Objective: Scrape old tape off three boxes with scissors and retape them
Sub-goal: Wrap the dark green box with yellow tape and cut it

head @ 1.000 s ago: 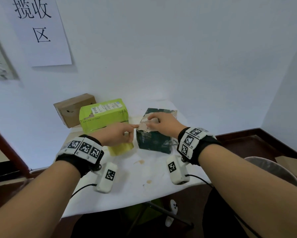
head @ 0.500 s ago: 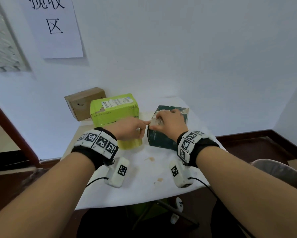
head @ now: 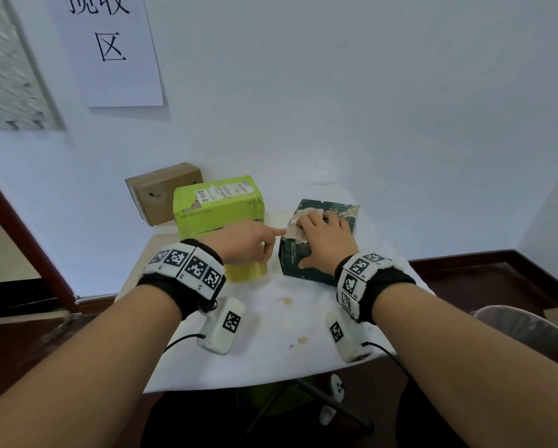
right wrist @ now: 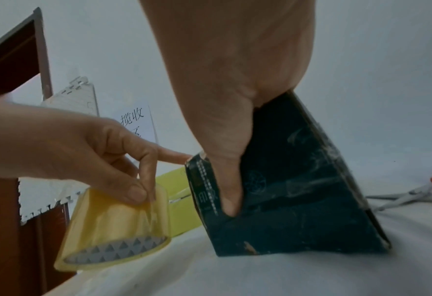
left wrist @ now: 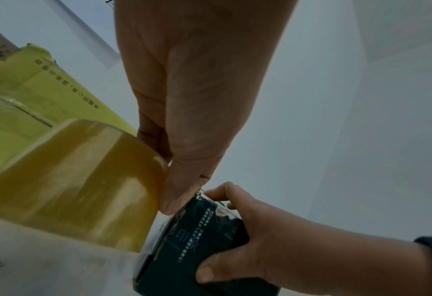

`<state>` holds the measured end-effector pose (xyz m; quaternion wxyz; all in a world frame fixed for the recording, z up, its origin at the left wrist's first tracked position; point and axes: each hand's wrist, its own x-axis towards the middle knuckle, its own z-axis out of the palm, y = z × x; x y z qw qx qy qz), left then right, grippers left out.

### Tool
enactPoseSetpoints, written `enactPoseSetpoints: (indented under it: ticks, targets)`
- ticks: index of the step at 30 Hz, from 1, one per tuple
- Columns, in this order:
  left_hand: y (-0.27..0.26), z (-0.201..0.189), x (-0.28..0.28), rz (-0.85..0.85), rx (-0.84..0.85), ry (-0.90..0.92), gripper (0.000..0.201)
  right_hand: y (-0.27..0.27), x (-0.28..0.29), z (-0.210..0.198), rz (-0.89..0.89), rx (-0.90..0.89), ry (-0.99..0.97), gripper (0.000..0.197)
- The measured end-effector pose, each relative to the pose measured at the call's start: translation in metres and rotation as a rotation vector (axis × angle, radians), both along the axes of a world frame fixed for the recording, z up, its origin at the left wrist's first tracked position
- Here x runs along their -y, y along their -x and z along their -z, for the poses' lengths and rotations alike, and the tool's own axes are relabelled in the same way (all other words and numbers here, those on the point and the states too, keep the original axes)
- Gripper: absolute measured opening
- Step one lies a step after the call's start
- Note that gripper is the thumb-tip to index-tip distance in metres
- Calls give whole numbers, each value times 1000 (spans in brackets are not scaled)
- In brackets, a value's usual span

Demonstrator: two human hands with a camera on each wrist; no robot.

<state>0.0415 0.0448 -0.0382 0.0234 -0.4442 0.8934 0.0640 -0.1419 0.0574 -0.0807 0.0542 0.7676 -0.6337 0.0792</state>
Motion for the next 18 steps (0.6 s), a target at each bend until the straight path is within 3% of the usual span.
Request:
enactPoseSetpoints:
  ticks: [5,8,10,14,18]
  targets:
    - [-1,-1,-1,-6,-29,-3,14,14,0,-9,62,61,-198,89]
    - [-1,-4,-3,-12,-46,-7,14,25,-2,-12,281,261,-220,102]
    - [0,-6,-7,-4,-44,-17,13,32,-1,-9,263,466,-239,107]
    - [-1,-16,-14,25,-45,-65,9,44,-2,-12,64,634,-190,84]
    - [-4,-18,-11,46,-184,-146,12,44,2,-19,163,729,-97,61]
